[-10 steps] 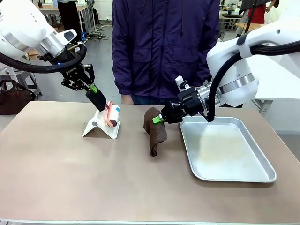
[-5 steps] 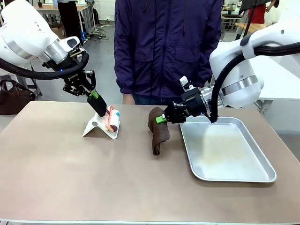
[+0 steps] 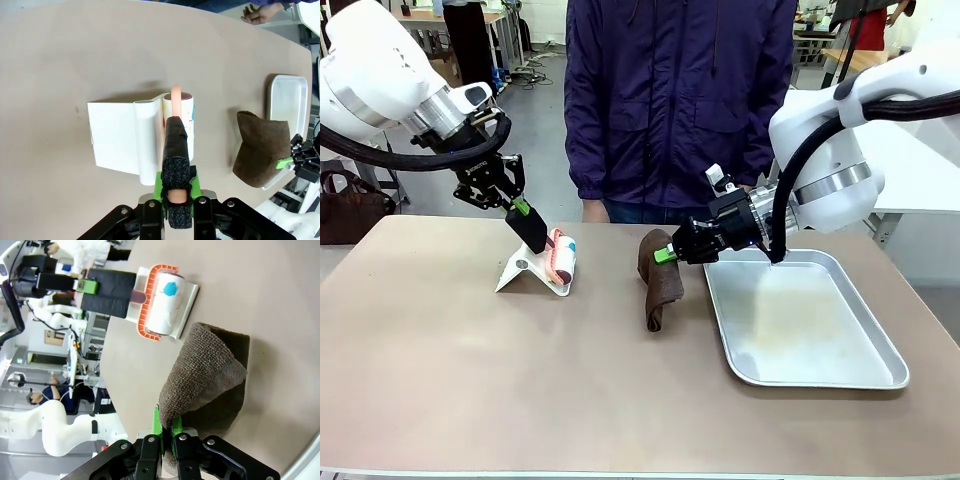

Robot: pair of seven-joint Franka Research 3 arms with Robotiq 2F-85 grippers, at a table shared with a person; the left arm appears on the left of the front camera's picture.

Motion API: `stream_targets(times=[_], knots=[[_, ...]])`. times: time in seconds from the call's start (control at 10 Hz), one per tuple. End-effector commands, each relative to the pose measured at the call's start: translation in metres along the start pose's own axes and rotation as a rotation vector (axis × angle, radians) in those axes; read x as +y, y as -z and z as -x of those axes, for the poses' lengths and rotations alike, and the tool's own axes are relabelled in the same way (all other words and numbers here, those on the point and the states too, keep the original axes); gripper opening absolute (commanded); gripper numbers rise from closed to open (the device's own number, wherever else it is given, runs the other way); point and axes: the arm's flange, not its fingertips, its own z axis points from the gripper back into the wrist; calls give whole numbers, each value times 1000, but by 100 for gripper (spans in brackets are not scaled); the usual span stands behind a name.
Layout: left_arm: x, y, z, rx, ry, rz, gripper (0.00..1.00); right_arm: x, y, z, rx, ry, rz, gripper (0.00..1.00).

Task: Clean the surface of the table.
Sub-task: Return the Lint Roller and towel to their original positions.

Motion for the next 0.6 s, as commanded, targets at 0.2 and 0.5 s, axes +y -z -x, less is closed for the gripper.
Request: stream_targets(times=[0.2,0.5], knots=[[-2,10,-2,31,9,-53,22,-4,0,4,-23,-22,-55,8],[-2,12,-7,32,12,-62,22,-4,1,4,-12,-32,-78,8]])
